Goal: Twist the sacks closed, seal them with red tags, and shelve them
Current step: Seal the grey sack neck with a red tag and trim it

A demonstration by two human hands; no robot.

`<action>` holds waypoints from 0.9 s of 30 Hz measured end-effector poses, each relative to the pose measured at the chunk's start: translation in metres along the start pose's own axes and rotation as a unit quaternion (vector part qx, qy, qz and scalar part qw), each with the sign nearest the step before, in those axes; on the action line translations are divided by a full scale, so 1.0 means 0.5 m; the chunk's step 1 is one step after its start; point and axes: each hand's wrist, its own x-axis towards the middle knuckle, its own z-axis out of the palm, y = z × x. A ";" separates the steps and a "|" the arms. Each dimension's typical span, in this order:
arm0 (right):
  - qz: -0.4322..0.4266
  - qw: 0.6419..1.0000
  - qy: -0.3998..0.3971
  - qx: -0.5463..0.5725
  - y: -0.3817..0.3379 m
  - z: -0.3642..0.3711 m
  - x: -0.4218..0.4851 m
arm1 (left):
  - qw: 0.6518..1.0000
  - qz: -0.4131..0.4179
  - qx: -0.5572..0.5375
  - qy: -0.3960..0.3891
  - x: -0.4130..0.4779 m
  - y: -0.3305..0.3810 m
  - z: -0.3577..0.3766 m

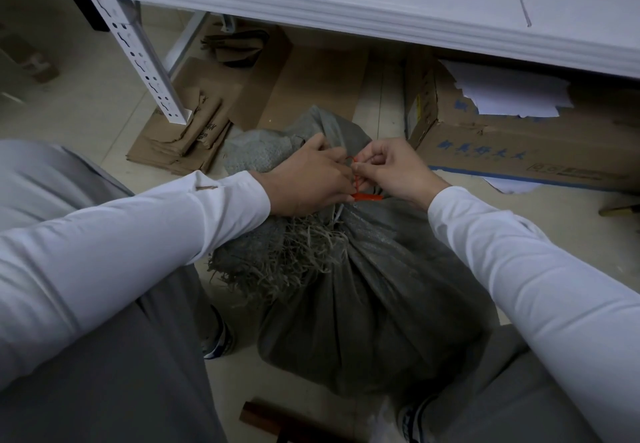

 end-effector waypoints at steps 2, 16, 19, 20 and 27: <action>0.004 1.000 -0.001 0.006 -0.002 0.000 -0.003 | 1.000 -0.006 0.000 -0.014 0.001 -0.001 -0.001; 0.058 0.998 -0.029 -0.010 -0.004 -0.007 0.001 | 0.991 -0.087 0.014 -0.097 0.010 0.014 -0.019; 0.066 0.997 -0.029 -0.010 -0.006 -0.009 -0.002 | 0.990 -0.115 -0.006 -0.083 0.009 0.016 -0.018; 0.066 0.997 -0.027 -0.008 -0.007 -0.010 -0.004 | 0.989 -0.122 -0.012 -0.081 0.010 0.017 -0.017; 0.065 0.997 -0.026 0.017 -0.008 -0.022 -0.007 | 0.983 -0.147 -0.044 -0.102 0.020 0.010 -0.017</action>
